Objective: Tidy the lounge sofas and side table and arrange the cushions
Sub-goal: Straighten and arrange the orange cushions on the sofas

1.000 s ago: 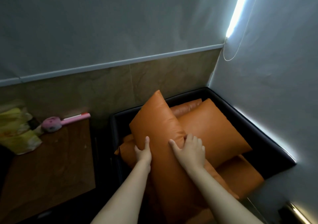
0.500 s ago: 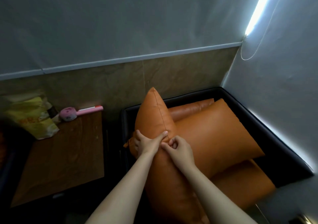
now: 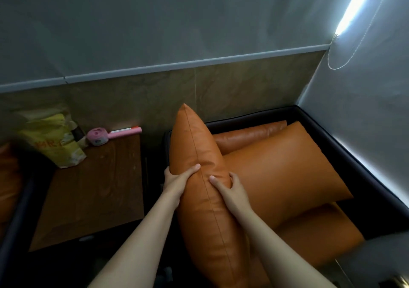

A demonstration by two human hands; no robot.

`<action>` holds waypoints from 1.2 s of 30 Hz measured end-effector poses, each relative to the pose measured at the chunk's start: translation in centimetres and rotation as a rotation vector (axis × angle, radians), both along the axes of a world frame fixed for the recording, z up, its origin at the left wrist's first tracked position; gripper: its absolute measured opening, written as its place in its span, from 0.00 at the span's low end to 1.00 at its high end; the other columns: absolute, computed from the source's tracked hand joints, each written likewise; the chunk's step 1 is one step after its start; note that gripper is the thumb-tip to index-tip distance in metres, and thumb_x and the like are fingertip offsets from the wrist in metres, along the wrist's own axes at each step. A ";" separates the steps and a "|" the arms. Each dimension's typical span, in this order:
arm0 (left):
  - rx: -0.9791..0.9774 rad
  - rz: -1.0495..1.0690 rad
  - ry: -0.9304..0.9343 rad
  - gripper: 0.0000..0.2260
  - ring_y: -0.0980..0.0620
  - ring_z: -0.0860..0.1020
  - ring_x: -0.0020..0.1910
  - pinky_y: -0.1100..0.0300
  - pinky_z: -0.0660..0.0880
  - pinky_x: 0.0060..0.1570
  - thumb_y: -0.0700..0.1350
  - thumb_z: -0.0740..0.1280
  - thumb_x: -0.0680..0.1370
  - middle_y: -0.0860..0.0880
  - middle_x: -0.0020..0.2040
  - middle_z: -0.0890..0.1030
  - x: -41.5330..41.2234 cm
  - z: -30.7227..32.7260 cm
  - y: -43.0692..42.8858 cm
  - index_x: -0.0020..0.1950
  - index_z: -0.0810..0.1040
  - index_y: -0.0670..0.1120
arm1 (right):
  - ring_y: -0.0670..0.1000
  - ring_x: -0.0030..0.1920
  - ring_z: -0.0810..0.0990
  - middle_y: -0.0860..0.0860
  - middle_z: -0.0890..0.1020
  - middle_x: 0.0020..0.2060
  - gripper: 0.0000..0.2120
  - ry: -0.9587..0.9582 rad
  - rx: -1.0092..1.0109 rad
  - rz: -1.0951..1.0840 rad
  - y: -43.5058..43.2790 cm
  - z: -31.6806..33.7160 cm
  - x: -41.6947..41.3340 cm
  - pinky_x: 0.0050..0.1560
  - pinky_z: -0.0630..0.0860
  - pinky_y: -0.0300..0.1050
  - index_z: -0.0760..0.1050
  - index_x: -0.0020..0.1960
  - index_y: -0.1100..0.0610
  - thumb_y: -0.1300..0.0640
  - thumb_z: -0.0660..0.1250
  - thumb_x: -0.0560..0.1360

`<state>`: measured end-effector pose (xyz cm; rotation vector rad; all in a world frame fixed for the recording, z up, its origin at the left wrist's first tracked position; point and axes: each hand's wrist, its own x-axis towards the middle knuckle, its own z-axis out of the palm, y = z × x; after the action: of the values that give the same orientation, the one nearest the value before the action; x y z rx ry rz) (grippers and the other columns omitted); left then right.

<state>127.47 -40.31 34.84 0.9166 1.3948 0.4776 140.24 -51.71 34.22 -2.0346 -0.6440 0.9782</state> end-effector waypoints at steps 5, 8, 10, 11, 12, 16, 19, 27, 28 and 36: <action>0.076 0.039 0.025 0.55 0.42 0.73 0.64 0.41 0.73 0.62 0.60 0.81 0.56 0.46 0.70 0.71 -3.7 1.3 3.1 0.77 0.57 0.53 | 0.55 0.66 0.72 0.52 0.71 0.69 0.45 0.073 0.055 0.078 3.3 0.2 -3.0 0.66 0.71 0.56 0.58 0.75 0.48 0.27 0.65 0.66; 0.055 0.037 0.065 0.62 0.43 0.75 0.62 0.42 0.73 0.62 0.64 0.81 0.47 0.47 0.69 0.72 -6.2 0.9 3.9 0.76 0.60 0.53 | 0.56 0.68 0.71 0.53 0.68 0.71 0.46 0.187 0.006 0.153 4.3 -0.9 -4.8 0.68 0.70 0.54 0.54 0.77 0.50 0.29 0.65 0.68; 0.012 0.052 0.075 0.63 0.43 0.75 0.62 0.42 0.73 0.62 0.64 0.81 0.45 0.46 0.68 0.73 -7.3 -0.4 3.7 0.76 0.60 0.52 | 0.55 0.69 0.69 0.53 0.66 0.73 0.46 0.245 -0.060 0.214 4.2 -1.8 -5.3 0.68 0.69 0.52 0.52 0.78 0.51 0.31 0.66 0.69; -0.011 0.065 0.075 0.63 0.42 0.74 0.62 0.41 0.73 0.62 0.63 0.81 0.46 0.46 0.68 0.72 -7.6 -1.1 3.6 0.76 0.59 0.52 | 0.55 0.69 0.69 0.53 0.66 0.73 0.46 0.253 -0.079 0.235 4.0 -2.3 -5.3 0.68 0.69 0.51 0.53 0.78 0.51 0.31 0.66 0.69; -0.031 0.073 0.077 0.62 0.42 0.74 0.62 0.41 0.73 0.62 0.63 0.82 0.47 0.45 0.69 0.72 -7.8 -1.5 3.5 0.77 0.59 0.51 | 0.55 0.69 0.69 0.53 0.66 0.73 0.45 0.253 -0.083 0.246 3.9 -2.7 -5.2 0.68 0.69 0.51 0.54 0.78 0.51 0.32 0.67 0.69; -0.064 0.076 0.067 0.54 0.42 0.74 0.63 0.42 0.73 0.62 0.58 0.82 0.58 0.44 0.70 0.71 -8.3 -2.2 4.4 0.77 0.58 0.50 | 0.53 0.67 0.72 0.52 0.70 0.69 0.37 0.145 -0.086 0.243 4.7 -4.0 -3.7 0.67 0.71 0.51 0.61 0.75 0.51 0.35 0.66 0.73; -0.076 0.062 0.029 0.51 0.44 0.74 0.61 0.46 0.73 0.61 0.57 0.80 0.60 0.45 0.70 0.71 -9.1 -2.4 4.9 0.78 0.58 0.50 | 0.54 0.65 0.73 0.52 0.73 0.68 0.26 -0.007 -0.090 0.233 6.0 -4.8 -2.2 0.65 0.72 0.50 0.66 0.72 0.54 0.43 0.63 0.78; -0.067 0.040 0.042 0.46 0.50 0.72 0.56 0.53 0.71 0.58 0.54 0.78 0.66 0.47 0.70 0.71 -8.8 -2.4 5.1 0.77 0.58 0.50 | 0.55 0.66 0.73 0.53 0.73 0.67 0.23 -0.093 -0.099 0.324 10.4 -6.9 0.4 0.61 0.71 0.47 0.68 0.70 0.55 0.47 0.65 0.78; -0.082 0.039 0.053 0.48 0.50 0.72 0.57 0.53 0.71 0.59 0.55 0.79 0.64 0.47 0.70 0.70 -8.8 -2.6 5.2 0.78 0.58 0.51 | 0.55 0.65 0.73 0.53 0.74 0.67 0.23 -0.087 -0.099 0.326 10.9 -7.3 0.6 0.60 0.71 0.46 0.68 0.70 0.55 0.47 0.65 0.78; -0.125 0.103 0.217 0.64 0.45 0.70 0.67 0.44 0.68 0.67 0.63 0.82 0.50 0.48 0.72 0.67 -5.1 -3.5 5.8 0.78 0.49 0.56 | 0.57 0.64 0.74 0.57 0.77 0.64 0.20 -0.186 -0.115 0.437 14.8 -10.5 3.4 0.64 0.71 0.50 0.70 0.68 0.57 0.51 0.64 0.79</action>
<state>122.38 -34.56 31.33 0.8156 1.6562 0.3716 143.61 -36.94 23.71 -2.1483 -1.1927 1.0973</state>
